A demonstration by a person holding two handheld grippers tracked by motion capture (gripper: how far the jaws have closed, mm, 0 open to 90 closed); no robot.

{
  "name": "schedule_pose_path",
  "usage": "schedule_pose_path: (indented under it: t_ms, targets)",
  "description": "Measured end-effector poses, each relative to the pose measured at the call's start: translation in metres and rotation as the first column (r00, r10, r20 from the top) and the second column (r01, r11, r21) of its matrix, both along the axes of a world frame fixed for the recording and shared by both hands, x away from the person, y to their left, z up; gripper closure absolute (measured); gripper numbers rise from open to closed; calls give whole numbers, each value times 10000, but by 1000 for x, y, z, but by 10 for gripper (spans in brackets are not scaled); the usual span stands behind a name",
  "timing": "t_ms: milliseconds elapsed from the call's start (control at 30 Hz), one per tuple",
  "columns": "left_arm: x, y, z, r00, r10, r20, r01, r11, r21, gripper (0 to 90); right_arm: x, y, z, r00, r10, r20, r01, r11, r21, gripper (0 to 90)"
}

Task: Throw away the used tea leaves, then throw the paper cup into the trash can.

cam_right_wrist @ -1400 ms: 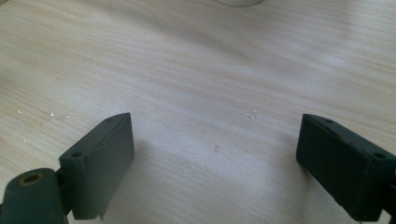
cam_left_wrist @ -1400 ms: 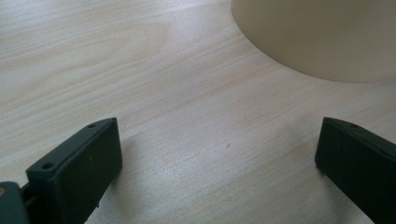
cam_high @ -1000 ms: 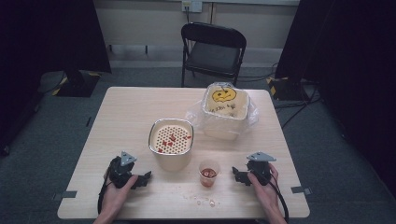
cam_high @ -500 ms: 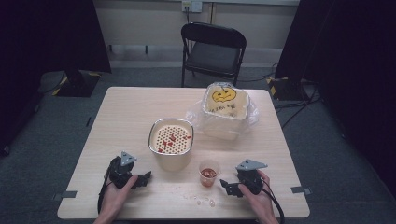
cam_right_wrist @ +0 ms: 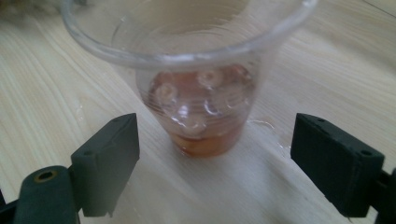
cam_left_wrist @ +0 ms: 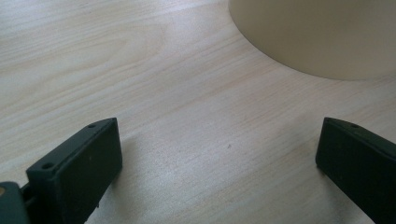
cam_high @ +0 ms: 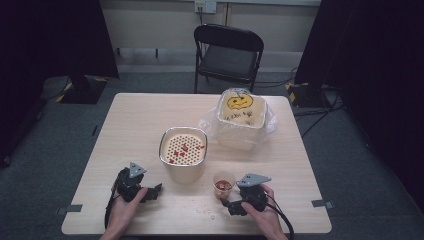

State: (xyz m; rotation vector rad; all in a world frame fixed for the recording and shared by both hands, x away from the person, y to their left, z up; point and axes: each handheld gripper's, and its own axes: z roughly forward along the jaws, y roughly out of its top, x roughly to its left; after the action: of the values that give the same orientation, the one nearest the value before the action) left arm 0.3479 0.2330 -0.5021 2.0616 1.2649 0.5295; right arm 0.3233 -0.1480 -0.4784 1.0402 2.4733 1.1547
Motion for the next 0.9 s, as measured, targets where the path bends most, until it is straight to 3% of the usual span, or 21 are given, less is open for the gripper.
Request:
schedule_pose_path:
  t_ms: [300,500,900]
  targets:
    - [0,0,0,10000,6,3,-6,10000,-4,0,6,9,-2,9995,311,-37,-311,9994,180,194]
    - [0,0,0,10000,4,1,-4,10000,-1,0,12,17,-1,9987,455,217,-460,9987,239,339]
    - [-1,0,0,10000,43,22,-43,10000,-19,2,14,15,1,9978,570,330,-585,9971,485,411]
